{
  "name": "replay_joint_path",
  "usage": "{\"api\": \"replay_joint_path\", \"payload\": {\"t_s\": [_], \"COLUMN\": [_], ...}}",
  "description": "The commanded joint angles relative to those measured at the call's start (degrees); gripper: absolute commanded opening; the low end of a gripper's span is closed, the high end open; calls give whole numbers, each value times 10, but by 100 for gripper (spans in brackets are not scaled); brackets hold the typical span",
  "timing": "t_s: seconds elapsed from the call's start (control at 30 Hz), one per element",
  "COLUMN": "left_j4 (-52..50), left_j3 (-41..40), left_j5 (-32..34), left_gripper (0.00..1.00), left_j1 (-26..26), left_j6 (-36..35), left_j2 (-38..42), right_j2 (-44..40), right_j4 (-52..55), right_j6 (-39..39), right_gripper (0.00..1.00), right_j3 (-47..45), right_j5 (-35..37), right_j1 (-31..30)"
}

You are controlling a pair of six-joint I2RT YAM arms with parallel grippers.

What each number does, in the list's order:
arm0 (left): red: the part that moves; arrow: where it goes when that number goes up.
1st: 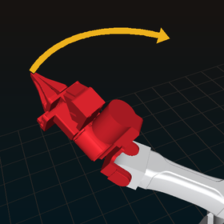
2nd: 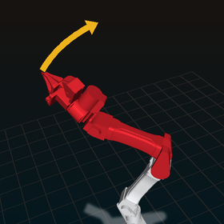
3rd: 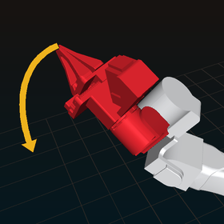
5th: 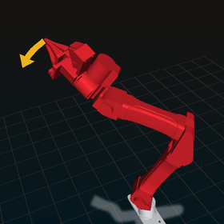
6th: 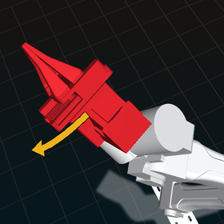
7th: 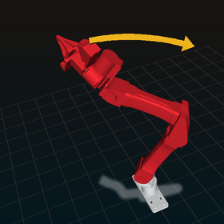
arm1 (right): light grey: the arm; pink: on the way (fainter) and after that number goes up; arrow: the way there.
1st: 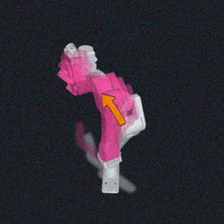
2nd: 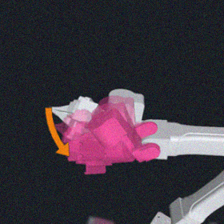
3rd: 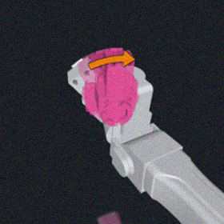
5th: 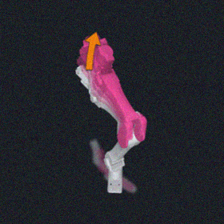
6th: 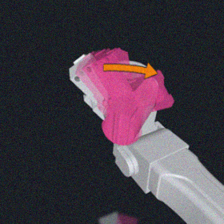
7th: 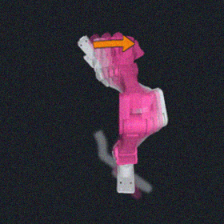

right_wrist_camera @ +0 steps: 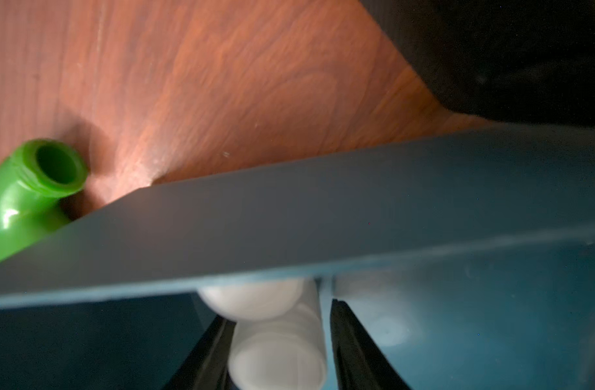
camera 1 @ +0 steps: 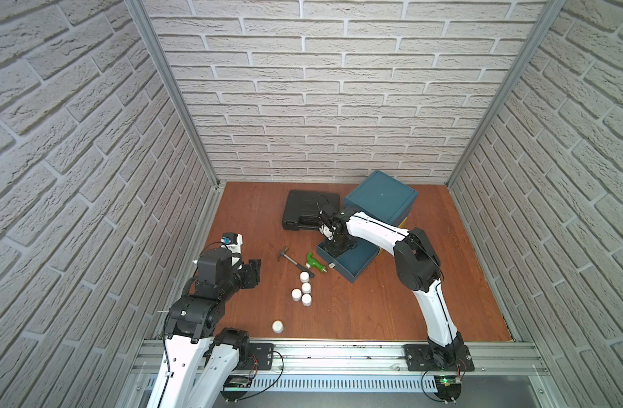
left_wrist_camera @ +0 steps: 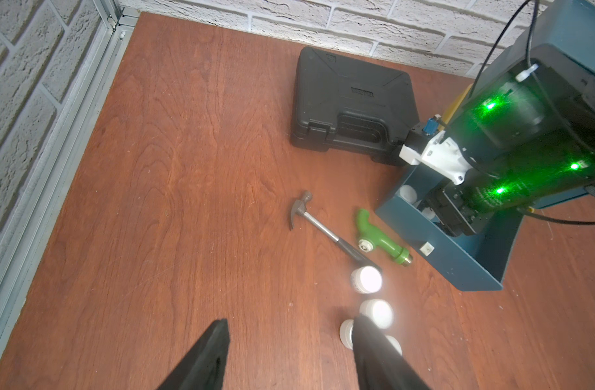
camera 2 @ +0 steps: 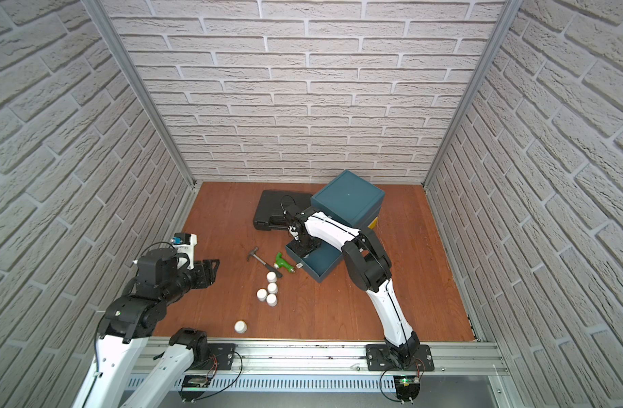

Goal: Put the paint cans in the drawer according to color
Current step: Place the paint can in the drawer.

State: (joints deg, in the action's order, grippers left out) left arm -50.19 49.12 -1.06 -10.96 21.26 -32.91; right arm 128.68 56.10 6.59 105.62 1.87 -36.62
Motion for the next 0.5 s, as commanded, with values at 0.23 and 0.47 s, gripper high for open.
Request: {"api": "replay_joint_path", "payload": {"t_s": [0.23,0.47], "left_j4": [7,7], "left_j3": [-5,-5], "left_j5": [7,9], "left_gripper": [63,63], "left_j1": [-2,-3], "left_j6": [4,5], "left_j2": [2,3], "right_j2": [-61,-149], "right_j4": [11,10], "right_j6": [3,29], "right_gripper": [57,57], "right_j3": [22,-4], "right_j5": [18,18], "right_j1": [-1,-12]}}
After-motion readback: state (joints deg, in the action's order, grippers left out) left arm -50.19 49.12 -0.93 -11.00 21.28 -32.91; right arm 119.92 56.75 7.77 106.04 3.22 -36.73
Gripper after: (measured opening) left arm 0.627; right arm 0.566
